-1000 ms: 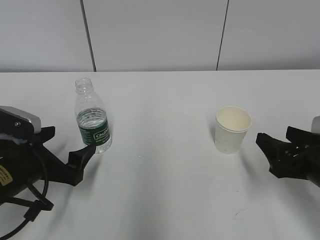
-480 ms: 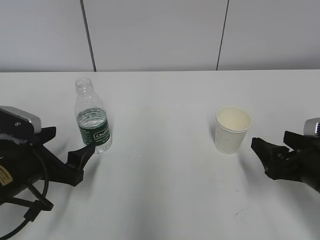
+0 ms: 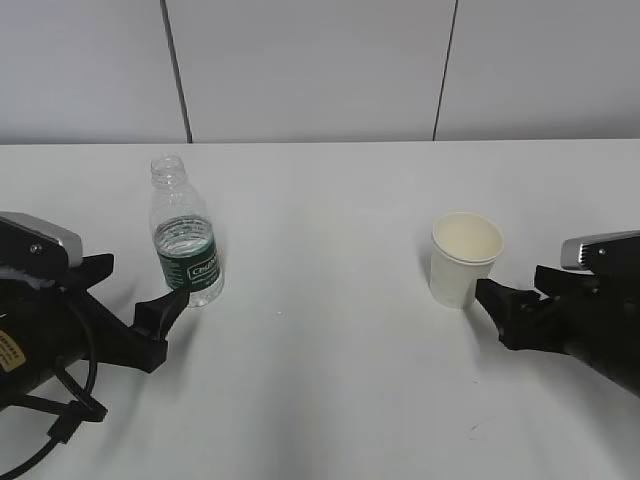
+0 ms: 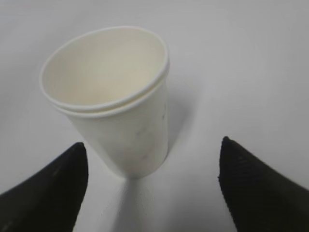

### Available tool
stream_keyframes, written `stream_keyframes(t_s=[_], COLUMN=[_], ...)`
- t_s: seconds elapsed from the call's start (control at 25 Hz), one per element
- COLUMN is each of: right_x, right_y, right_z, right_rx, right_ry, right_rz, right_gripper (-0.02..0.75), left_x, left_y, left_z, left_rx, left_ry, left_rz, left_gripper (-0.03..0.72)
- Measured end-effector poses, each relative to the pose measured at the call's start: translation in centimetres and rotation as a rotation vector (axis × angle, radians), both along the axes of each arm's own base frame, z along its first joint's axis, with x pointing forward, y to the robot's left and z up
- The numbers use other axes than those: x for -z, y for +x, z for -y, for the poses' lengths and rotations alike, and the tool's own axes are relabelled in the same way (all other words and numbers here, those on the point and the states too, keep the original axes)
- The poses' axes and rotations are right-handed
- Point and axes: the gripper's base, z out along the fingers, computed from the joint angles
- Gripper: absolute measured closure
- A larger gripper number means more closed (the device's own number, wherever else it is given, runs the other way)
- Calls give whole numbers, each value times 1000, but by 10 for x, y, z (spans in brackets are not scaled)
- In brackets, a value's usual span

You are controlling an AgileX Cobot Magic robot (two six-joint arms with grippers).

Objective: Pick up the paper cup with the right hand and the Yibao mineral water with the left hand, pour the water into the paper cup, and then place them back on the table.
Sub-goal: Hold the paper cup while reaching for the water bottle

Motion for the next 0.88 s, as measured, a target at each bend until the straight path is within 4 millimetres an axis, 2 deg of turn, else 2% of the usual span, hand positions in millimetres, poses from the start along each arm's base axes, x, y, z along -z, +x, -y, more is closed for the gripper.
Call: stream_keyframes(t_s=[0.64,0.88], right_x=[17,17], right_y=[38,48], right_z=[-12,-14], right_rx=[-127,-150], right_ry=[14,19], right_rz=[27,50], right_gripper=[78,78], left_x=[0,0], left_y=[0,0], left_z=[1,1], left_rx=[9,11], left_ry=[1,1], left_rz=[0,1], left_gripper=[94,95])
